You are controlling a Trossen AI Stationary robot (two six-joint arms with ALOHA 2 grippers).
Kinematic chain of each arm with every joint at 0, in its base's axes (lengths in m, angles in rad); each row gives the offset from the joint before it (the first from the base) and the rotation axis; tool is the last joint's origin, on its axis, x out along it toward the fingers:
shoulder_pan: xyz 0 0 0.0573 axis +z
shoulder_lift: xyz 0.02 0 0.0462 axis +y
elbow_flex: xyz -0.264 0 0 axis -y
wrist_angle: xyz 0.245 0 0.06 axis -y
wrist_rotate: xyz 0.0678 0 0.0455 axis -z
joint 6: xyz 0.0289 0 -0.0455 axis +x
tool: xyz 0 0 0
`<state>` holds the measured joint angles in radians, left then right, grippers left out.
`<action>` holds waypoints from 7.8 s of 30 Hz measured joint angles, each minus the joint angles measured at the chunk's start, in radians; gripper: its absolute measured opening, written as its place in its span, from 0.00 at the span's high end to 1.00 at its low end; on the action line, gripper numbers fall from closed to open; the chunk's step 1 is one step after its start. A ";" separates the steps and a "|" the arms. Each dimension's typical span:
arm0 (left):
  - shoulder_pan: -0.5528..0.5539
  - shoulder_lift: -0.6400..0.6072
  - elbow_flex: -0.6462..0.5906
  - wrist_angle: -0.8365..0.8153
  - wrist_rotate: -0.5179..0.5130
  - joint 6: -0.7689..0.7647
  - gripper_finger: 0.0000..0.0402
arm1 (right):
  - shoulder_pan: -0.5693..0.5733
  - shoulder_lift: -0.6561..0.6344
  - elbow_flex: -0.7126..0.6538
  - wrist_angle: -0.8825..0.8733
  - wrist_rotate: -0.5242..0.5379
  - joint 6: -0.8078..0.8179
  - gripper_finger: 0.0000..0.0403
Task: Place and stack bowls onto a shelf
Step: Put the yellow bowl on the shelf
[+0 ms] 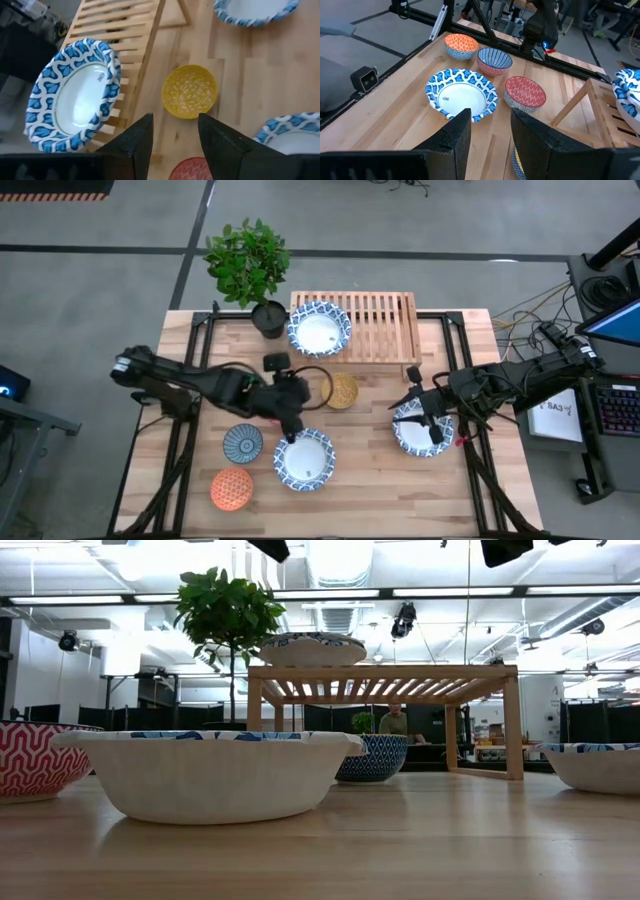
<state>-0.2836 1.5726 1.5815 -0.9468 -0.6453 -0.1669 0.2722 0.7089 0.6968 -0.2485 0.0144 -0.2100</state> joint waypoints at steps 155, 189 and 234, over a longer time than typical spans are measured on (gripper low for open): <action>-0.031 -0.497 -0.871 0.551 -0.107 -0.104 0.65 | -0.020 0.788 0.876 -0.673 0.403 0.274 0.97; -0.031 -0.497 -0.871 0.554 -0.108 -0.092 0.65 | -0.668 0.718 0.857 -0.891 0.134 0.055 0.97; -0.031 -0.497 -0.871 0.557 -0.108 -0.084 0.65 | -0.668 0.718 0.836 -0.868 0.038 0.079 0.97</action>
<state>-0.3141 1.0760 0.7101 -0.3896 -0.7528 -0.2513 -0.3958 1.4273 1.5330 -1.1165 0.0520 -0.1314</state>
